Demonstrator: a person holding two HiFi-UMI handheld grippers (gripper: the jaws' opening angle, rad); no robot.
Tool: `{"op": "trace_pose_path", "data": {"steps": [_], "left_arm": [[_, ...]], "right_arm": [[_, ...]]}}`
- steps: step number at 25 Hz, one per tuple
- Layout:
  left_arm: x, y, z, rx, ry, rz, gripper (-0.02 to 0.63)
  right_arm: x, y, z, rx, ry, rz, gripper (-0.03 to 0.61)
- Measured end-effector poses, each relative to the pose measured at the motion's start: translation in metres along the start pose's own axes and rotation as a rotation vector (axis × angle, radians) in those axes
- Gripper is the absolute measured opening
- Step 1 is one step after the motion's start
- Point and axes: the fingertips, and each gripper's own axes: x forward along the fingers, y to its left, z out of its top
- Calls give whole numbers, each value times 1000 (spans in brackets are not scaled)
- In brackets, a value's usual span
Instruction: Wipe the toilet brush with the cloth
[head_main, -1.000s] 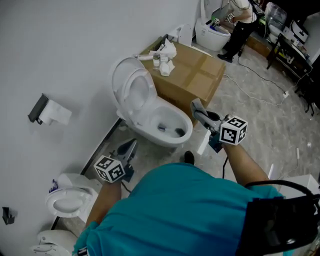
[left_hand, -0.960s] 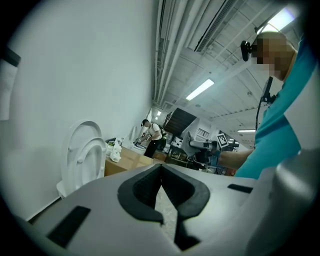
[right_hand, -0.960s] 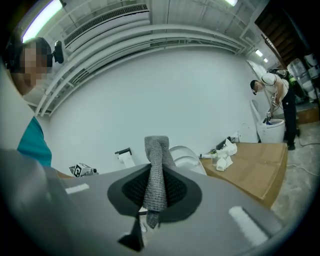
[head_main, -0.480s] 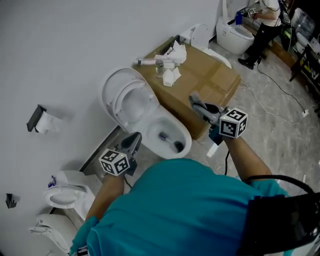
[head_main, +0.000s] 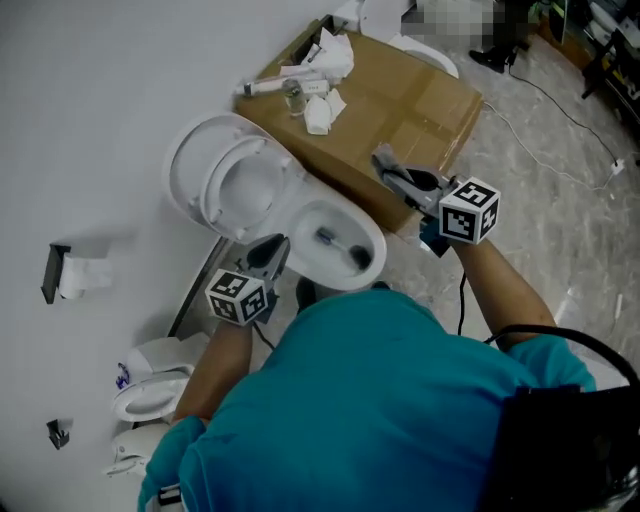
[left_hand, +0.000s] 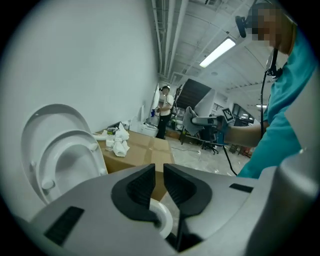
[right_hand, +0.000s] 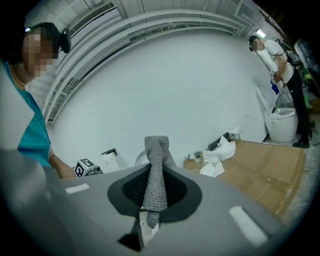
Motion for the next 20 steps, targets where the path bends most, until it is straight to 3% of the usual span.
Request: {"op": "trace_pose_path", "data": {"steps": [5,9,14,20], "left_arm": [[54,32,-39,29,164,-144,107],[103,51,-86,126,307,-226,138],[164,40,-164,287,471,-357,170],[221,16,-285,567,669,-503,234]], "right_arm": [[18,-24,-27,47,21,-112,18],[33,-46,-62,108,23,-173,18],[34,-68,-134,176,65,-218,18],[17,-92,-234,268,126,-242,18]]}}
